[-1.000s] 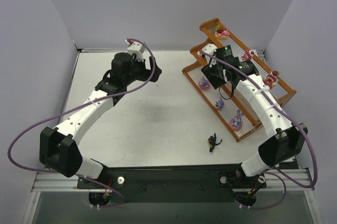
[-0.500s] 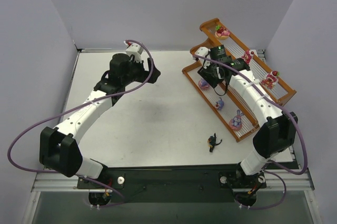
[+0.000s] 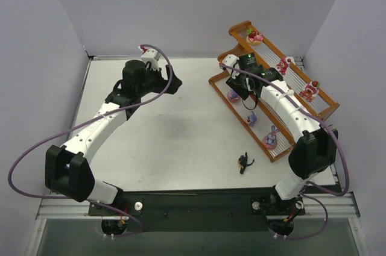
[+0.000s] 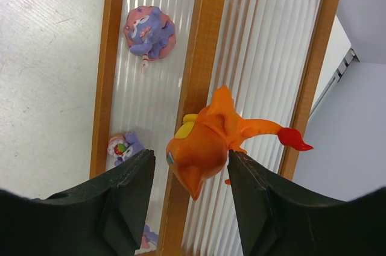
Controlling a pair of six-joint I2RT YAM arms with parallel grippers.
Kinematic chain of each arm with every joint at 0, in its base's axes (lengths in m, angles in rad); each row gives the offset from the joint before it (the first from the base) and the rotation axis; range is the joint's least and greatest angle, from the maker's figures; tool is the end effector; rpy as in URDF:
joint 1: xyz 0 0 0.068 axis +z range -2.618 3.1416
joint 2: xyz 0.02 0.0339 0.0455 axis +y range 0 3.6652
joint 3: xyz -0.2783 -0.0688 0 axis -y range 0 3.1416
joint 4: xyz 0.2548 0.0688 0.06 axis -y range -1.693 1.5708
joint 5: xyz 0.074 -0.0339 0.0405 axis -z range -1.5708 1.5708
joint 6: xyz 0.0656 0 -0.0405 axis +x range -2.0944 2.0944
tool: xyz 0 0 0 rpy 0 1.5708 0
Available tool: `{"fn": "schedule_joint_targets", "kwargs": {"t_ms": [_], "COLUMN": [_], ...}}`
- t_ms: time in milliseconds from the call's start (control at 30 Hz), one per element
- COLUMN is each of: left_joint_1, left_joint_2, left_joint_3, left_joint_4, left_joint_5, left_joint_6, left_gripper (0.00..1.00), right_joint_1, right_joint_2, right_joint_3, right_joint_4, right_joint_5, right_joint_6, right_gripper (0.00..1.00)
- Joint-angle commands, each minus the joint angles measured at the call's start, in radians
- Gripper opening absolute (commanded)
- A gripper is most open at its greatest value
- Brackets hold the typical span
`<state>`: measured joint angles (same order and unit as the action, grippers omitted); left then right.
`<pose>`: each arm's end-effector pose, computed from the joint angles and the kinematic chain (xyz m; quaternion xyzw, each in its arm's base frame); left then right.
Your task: Place and organize the plastic toys onto the shelf
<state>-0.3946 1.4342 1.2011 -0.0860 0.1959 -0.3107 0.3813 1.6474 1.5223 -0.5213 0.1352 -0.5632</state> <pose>0.3415 -0.1560 0.3453 0.0911 0.8035 -0.2757 0.5197 0.3862 0.1453 0.3350 -0.3794 0.8090 -0.1006 0.4376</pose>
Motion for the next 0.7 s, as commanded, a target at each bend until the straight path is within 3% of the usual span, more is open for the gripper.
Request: {"fn": "schedule_joint_targets", "kwargs": {"t_ms": [0, 333, 667], "left_joint_1": [0.016, 0.033, 0.045], "left_joint_2": [-0.015, -0.017, -0.018], "left_joint_3": [-0.006, -0.014, -0.018], "left_joint_4": [0.040, 0.048, 0.048], "left_joint_5": [0.027, 0.042, 0.059], "left_joint_6": [-0.011, -0.021, -0.025], "left_gripper": [0.97, 0.97, 0.97], "right_joint_1": [0.008, 0.007, 0.007], "right_joint_2": [0.025, 0.038, 0.057], "right_joint_3": [-0.016, -0.039, 0.010], "right_joint_4": [0.012, 0.035, 0.003], "right_joint_5": [0.035, 0.067, 0.083], "right_joint_6": [-0.015, -0.004, 0.057], "right_gripper": [0.52, 0.49, 0.21]}}
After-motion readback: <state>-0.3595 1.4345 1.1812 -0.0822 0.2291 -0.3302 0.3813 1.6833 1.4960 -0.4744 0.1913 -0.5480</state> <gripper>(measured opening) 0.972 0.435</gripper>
